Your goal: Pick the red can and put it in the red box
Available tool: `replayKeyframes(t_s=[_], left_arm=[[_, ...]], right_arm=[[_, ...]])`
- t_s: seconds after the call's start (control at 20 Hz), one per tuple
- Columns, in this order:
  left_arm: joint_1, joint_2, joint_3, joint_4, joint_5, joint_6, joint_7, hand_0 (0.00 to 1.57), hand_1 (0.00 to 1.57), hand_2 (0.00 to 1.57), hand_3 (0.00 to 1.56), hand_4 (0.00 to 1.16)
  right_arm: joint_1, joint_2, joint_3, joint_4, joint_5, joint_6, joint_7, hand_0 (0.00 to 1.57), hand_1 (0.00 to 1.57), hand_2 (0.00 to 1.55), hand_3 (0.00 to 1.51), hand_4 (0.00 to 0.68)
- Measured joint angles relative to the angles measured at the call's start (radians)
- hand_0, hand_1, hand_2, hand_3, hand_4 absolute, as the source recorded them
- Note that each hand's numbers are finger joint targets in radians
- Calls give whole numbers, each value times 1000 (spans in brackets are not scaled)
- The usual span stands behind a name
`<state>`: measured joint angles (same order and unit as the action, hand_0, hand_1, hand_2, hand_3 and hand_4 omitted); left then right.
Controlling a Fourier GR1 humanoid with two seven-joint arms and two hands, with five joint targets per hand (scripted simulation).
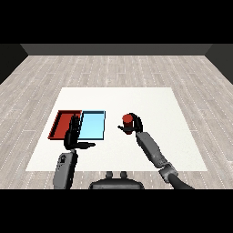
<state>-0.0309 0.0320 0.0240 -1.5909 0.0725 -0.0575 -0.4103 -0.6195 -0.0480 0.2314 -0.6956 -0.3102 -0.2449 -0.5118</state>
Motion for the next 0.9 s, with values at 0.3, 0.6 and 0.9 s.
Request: replayKeyframes(t_s=[0.3,0.6,0.9], left_arm=[[0,-17,-46,-11,-29,16,20,0,0,0,0,0],[-22,-27,-126,-38,-36,59,120,0,0,0,0,0],[-46,-31,-183,3,-30,98,141,0,0,0,0,0]], right_arm=[[90,-34,22,-262,46,-24,86,1463,1463,1438,1387,661],[145,-54,26,-476,80,-45,178,1451,1451,1427,1380,653],[206,0,47,-600,141,-85,227,1445,1445,1425,1381,655]])
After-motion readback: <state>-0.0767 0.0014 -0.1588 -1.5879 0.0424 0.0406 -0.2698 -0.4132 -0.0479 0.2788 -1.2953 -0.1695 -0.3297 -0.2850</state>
